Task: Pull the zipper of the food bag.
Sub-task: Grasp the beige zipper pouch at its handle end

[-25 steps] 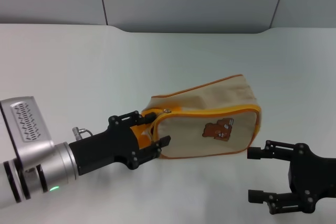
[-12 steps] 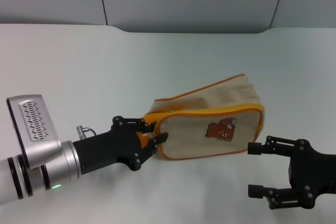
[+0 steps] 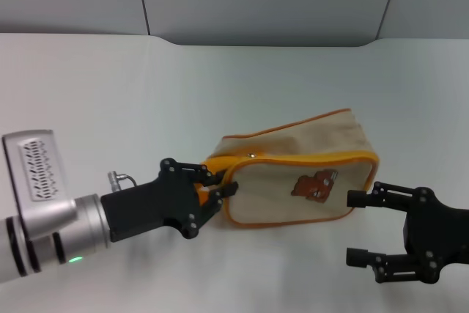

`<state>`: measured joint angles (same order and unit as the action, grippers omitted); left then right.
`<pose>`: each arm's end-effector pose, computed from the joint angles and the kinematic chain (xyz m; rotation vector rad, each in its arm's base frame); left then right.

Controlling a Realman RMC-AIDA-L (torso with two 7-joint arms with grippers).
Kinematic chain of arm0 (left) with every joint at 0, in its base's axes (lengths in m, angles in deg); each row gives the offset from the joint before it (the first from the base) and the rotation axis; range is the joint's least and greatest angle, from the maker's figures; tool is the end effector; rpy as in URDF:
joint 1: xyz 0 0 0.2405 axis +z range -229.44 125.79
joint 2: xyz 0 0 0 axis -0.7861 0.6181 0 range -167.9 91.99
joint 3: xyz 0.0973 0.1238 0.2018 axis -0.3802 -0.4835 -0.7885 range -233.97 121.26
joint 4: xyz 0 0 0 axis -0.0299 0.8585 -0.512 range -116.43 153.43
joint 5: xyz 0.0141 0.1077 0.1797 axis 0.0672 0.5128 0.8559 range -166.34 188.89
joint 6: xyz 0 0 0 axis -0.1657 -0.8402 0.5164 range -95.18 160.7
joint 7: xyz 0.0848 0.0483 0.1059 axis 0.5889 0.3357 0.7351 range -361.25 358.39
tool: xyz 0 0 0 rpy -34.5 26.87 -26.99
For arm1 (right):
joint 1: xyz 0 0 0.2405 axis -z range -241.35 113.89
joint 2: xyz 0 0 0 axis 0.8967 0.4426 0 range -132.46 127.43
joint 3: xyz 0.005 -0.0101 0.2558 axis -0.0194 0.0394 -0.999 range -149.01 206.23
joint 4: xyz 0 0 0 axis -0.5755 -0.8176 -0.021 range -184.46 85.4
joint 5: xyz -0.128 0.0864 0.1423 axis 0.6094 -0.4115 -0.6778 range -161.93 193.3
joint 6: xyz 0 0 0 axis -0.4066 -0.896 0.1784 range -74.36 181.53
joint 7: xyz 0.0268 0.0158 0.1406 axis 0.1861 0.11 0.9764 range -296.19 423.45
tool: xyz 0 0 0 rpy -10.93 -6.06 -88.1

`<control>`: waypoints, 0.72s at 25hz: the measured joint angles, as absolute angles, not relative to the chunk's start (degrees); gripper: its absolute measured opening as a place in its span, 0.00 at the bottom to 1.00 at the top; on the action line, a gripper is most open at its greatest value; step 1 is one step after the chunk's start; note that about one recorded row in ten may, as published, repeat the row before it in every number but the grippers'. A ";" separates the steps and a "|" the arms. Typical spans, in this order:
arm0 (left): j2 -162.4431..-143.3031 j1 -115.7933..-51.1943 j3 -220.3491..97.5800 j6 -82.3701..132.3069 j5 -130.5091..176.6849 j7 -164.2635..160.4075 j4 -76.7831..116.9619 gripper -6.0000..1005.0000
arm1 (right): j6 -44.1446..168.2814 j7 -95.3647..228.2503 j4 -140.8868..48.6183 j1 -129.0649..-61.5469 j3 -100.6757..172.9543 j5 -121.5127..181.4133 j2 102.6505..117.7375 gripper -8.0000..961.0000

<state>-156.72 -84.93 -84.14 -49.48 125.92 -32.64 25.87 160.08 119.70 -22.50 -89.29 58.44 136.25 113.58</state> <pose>-0.2705 0.2970 -0.0717 -2.6185 -0.1140 -0.7796 0.2892 0.2606 0.0056 -2.8211 0.3256 0.9349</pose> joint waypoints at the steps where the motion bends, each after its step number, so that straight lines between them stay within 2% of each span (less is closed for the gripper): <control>1: -156.68 -84.80 -84.14 -49.90 125.92 -32.74 26.21 0.18 | 160.24 119.47 -22.49 -89.30 58.05 136.21 113.59 0.84; 7: -156.05 -82.91 -85.03 -55.56 126.22 -34.26 30.85 0.13 | 160.79 117.35 -22.51 -88.88 56.91 133.94 113.73 0.84; 11: -154.76 -81.88 -86.71 -61.82 127.10 -35.95 34.93 0.11 | 161.43 114.05 -22.66 -88.22 56.92 129.96 114.00 0.84; 13: -153.91 -81.86 -86.76 -63.62 127.34 -35.97 35.39 0.11 | 160.99 109.49 -22.49 -88.05 56.93 126.43 114.85 0.84; 14: -153.91 -81.86 -86.76 -63.62 127.34 -35.97 35.39 0.11 | 160.99 109.49 -22.49 -88.05 56.93 126.43 114.85 0.84; 18: -153.34 -82.94 -87.12 -64.10 127.39 -35.99 36.11 0.11 | 157.40 100.31 -22.68 -89.72 56.91 124.12 116.54 0.83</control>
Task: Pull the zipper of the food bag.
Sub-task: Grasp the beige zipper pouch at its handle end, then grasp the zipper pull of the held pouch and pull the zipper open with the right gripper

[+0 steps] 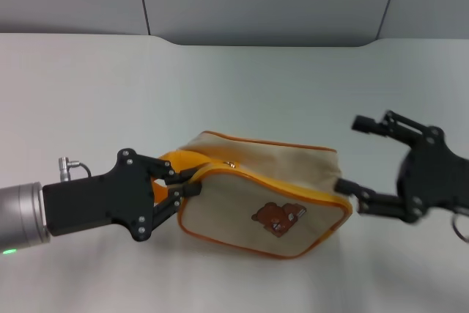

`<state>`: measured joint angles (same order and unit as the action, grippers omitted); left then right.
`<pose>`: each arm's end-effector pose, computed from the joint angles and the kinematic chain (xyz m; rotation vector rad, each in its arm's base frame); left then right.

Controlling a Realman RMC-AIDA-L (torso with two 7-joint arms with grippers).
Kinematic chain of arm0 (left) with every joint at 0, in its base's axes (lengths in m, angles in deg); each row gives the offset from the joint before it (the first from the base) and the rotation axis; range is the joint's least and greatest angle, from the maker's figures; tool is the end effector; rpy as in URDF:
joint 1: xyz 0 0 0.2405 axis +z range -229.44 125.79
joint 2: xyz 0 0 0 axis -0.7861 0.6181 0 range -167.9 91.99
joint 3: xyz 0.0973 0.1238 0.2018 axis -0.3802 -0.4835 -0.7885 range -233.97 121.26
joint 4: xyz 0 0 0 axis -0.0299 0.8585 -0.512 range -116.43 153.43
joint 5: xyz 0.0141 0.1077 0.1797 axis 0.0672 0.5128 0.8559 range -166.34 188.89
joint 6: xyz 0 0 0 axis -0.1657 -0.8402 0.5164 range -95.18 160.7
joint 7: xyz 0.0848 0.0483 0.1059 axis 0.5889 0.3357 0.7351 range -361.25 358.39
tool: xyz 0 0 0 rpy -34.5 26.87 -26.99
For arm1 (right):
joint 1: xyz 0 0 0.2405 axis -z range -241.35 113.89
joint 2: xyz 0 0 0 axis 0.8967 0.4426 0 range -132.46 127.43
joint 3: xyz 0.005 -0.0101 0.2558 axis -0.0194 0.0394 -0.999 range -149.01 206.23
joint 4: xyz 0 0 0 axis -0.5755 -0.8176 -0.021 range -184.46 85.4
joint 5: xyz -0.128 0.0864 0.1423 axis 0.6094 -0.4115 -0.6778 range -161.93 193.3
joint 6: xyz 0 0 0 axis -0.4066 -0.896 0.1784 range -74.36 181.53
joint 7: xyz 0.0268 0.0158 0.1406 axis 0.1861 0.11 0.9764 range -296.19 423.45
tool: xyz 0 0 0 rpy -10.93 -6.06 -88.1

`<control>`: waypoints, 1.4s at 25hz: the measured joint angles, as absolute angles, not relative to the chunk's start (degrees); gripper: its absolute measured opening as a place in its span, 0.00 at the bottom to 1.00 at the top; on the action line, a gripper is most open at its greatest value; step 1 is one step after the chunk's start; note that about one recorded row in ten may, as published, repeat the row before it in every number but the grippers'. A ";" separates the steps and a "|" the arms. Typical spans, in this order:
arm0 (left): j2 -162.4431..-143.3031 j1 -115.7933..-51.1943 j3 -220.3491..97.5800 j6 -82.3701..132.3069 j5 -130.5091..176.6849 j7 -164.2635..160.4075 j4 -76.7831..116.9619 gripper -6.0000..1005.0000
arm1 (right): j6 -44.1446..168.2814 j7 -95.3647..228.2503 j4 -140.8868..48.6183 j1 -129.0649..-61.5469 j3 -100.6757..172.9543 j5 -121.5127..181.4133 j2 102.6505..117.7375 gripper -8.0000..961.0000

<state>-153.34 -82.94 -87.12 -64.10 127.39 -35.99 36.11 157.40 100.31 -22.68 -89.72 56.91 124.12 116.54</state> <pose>-0.2736 0.2931 -0.0167 -2.6863 0.1072 -0.8508 0.2684 0.2818 0.0061 -2.4957 -0.1227 0.9946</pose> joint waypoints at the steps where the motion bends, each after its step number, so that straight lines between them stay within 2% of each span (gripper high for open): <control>1: -153.34 -82.94 -87.12 -64.10 127.39 -35.99 36.11 0.11 | 157.40 100.31 -22.68 -89.72 56.91 124.12 116.54 0.83; 9: -153.95 -84.91 -87.56 -63.75 127.38 -36.11 36.91 0.11 | 152.53 89.49 -27.11 -95.04 57.25 123.54 116.83 0.83; 12: -154.30 -85.43 -87.56 -63.47 127.39 -36.12 36.93 0.11 | 150.69 86.04 -28.59 -96.83 57.98 123.77 117.04 0.62; 17: -154.42 -85.51 -87.39 -63.47 127.24 -36.15 36.96 0.11 | 147.98 84.20 -30.06 -98.59 62.47 123.98 117.07 0.39; 22: -154.41 -85.68 -87.12 -63.48 127.06 -36.15 37.05 0.10 | 146.75 84.09 -30.22 -99.50 65.91 123.71 117.13 0.40; 35: -154.89 -86.49 -87.32 -63.87 126.88 -36.02 37.14 0.10 | 145.88 84.07 -32.25 -100.60 68.33 123.69 117.19 0.32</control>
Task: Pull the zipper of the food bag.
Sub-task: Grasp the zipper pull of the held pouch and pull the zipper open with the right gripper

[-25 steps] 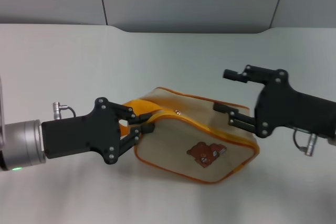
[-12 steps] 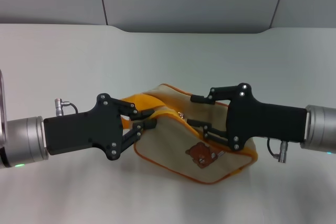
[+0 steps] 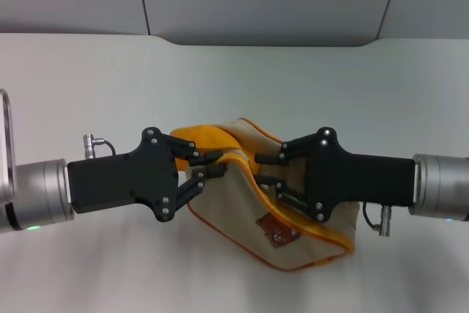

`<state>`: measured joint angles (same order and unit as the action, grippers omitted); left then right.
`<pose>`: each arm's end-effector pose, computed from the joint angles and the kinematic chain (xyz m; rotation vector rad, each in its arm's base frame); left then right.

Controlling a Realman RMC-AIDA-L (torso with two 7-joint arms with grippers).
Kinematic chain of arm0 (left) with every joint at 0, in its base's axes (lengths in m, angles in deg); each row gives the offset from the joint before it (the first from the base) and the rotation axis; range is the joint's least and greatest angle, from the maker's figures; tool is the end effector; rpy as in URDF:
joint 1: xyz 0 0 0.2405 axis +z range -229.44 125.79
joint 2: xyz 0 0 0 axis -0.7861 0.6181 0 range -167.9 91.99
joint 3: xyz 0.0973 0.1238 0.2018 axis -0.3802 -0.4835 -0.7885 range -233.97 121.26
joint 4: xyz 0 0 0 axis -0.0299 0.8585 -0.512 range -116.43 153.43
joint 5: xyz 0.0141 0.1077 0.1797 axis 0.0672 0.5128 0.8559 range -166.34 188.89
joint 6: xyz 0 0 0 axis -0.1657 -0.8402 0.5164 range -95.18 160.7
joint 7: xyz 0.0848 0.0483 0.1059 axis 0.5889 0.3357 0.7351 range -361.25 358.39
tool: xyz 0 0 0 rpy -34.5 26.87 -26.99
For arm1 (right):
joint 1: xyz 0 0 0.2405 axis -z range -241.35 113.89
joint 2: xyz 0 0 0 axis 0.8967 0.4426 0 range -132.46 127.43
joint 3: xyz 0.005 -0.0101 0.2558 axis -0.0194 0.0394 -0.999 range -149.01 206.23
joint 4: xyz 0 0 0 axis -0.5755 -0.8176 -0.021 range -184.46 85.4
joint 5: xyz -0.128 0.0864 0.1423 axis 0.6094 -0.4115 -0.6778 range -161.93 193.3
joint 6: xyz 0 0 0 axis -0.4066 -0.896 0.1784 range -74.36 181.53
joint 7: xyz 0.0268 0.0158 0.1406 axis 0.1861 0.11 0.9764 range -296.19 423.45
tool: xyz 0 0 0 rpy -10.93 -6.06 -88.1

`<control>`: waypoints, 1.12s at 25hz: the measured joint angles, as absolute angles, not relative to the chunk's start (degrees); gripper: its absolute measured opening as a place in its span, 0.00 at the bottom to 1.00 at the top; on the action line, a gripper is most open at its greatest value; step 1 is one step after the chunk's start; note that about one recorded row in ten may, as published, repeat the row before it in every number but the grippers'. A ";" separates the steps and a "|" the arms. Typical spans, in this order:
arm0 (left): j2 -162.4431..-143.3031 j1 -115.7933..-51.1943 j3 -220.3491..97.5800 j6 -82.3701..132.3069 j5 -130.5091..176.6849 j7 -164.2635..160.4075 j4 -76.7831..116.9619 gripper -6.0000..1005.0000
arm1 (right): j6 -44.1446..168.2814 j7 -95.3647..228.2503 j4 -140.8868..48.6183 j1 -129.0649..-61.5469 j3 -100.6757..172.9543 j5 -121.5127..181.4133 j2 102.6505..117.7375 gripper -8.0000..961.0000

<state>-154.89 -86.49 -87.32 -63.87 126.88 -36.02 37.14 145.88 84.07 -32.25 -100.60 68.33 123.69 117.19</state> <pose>-0.2489 0.3088 -0.0241 -2.6877 0.1966 -0.8882 0.2233 0.3137 -0.0534 -2.6051 -0.5356 0.8527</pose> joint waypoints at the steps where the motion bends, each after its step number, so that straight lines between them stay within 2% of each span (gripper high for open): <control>1: -154.89 -86.49 -87.32 -63.87 126.88 -36.02 37.14 0.10 | 145.88 84.07 -32.25 -100.60 68.33 123.69 117.19 0.31; 4: -155.00 -86.65 -87.45 -63.89 126.83 -36.03 37.15 0.10 | 145.68 84.07 -32.65 -100.62 68.24 123.66 117.23 0.30; 12: -155.16 -86.68 -87.19 -64.43 126.92 -36.06 37.11 0.09 | 143.64 84.24 -33.69 -101.18 68.08 123.47 117.21 0.01; 22: -155.01 -86.50 -86.54 -64.14 126.92 -36.12 37.13 0.09 | 144.15 84.73 -33.34 -100.06 67.81 123.47 116.91 0.12; 28: -155.14 -86.75 -86.49 -64.07 126.90 -36.15 37.15 0.09 | 144.19 84.73 -33.73 -100.63 68.16 123.47 117.13 0.28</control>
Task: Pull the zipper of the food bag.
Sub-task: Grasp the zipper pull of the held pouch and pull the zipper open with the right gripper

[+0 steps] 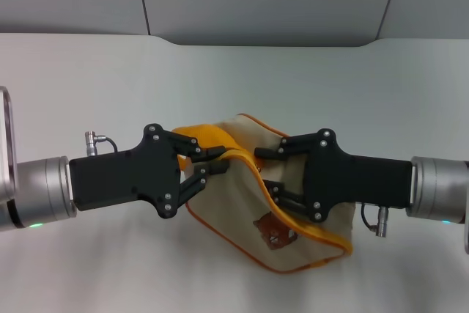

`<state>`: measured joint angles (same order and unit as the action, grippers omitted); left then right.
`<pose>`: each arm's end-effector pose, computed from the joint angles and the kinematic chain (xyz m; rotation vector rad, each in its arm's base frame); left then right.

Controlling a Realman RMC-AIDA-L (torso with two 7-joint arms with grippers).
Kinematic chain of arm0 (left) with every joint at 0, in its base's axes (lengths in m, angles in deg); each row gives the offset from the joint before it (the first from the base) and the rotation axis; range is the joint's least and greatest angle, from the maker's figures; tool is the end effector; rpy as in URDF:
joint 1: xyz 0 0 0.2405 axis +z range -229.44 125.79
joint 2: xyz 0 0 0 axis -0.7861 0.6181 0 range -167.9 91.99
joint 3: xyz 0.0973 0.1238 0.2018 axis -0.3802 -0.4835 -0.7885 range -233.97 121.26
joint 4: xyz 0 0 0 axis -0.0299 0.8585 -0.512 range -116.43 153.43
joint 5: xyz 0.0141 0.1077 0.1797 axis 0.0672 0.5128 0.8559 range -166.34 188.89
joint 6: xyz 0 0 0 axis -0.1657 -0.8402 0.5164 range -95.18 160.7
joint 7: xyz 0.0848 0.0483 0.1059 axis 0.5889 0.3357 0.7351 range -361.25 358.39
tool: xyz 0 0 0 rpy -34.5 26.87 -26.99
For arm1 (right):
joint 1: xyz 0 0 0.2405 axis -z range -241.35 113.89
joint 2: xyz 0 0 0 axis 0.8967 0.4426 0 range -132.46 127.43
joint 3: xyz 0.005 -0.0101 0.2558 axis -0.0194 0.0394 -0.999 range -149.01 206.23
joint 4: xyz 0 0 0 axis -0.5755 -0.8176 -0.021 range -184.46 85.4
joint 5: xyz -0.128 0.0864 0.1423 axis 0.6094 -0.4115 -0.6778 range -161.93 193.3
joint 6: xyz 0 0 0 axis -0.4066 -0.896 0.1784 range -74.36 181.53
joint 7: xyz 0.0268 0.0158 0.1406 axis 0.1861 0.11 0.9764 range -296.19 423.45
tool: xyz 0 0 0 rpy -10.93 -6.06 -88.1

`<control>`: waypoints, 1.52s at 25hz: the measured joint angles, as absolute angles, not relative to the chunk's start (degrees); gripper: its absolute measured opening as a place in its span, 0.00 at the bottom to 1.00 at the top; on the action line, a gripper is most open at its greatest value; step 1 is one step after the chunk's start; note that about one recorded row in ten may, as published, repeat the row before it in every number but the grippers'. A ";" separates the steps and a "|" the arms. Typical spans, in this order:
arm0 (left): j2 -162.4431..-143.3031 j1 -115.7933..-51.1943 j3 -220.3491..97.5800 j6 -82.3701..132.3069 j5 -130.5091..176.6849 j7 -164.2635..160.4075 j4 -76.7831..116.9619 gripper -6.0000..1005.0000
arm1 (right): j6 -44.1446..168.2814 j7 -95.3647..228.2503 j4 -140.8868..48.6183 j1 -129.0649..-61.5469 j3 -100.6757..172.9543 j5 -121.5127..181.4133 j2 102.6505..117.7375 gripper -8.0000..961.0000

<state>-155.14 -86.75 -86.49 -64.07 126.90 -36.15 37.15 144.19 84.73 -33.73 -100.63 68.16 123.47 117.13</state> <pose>-0.2463 0.3100 -0.0241 -2.6763 0.1934 -0.9038 0.2266 0.3138 -0.0575 -2.6139 -0.4778 0.8389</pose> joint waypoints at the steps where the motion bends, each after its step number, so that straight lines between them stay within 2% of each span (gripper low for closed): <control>1: -155.15 -86.77 -86.49 -64.05 126.89 -36.15 37.15 0.09 | 144.22 84.74 -33.88 -100.78 68.22 123.48 117.15 0.31; 5: -155.15 -86.80 -86.49 -63.97 126.82 -36.15 37.15 0.09 | 145.00 84.74 -34.06 -100.97 68.35 123.55 117.20 0.40; 12: -155.13 -86.81 -86.43 -63.92 126.51 -36.15 37.12 0.09 | 145.12 84.65 -33.90 -101.00 68.35 123.75 117.15 0.31; 14: -155.13 -86.81 -86.42 -63.95 126.45 -36.15 37.12 0.09 | 145.15 84.66 -33.82 -101.00 68.33 123.82 117.13 0.07; 26: -155.17 -86.08 -84.64 -63.44 125.34 -36.33 36.89 0.10 | 144.99 84.77 -33.49 -99.47 68.33 124.03 116.80 0.01; 34: -155.20 -84.40 -79.75 -58.47 123.67 -39.67 36.44 0.11 | 145.80 90.13 -25.82 -90.44 68.22 124.23 116.65 0.01; 38: -155.31 -83.43 -79.63 -57.26 121.79 -39.68 36.36 0.12 | 145.81 90.56 -24.95 -88.95 67.90 124.23 116.65 0.01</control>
